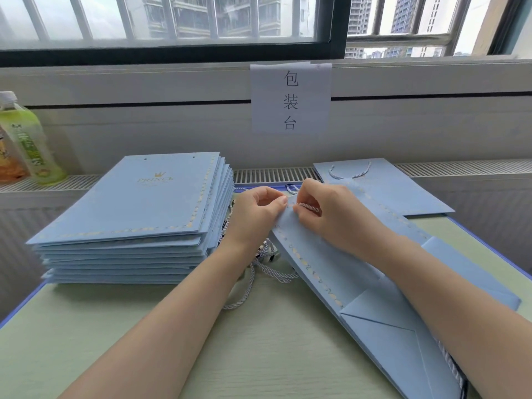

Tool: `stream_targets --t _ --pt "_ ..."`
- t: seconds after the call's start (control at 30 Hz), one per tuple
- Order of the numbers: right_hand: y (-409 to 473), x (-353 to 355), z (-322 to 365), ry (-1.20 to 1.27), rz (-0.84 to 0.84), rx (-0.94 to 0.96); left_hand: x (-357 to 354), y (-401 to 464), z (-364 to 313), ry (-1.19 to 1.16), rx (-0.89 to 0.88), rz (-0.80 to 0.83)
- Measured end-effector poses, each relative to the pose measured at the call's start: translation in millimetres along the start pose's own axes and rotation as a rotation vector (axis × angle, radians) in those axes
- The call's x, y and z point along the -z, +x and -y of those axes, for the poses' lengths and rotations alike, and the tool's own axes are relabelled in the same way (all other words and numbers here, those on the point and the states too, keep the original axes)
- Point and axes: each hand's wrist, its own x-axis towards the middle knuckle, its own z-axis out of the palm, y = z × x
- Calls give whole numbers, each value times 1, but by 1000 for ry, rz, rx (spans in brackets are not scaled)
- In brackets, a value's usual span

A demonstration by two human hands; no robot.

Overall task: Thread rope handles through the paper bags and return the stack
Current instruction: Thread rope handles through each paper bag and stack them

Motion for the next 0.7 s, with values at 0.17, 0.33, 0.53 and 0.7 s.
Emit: stream_targets --t 0.17,0.33,0.53,0.7 --pt "2 10 -5 164 88 -62 2 1 1 -120 90 16" --pt "5 17 -9 250 65 -97 3 1 -3 -317 140 63" --pt "5 13 -9 204 60 -117 6 3 -6 -316 123 141" --pt "7 10 -5 156 24 -98 0 -1 -7 -130 81 222"
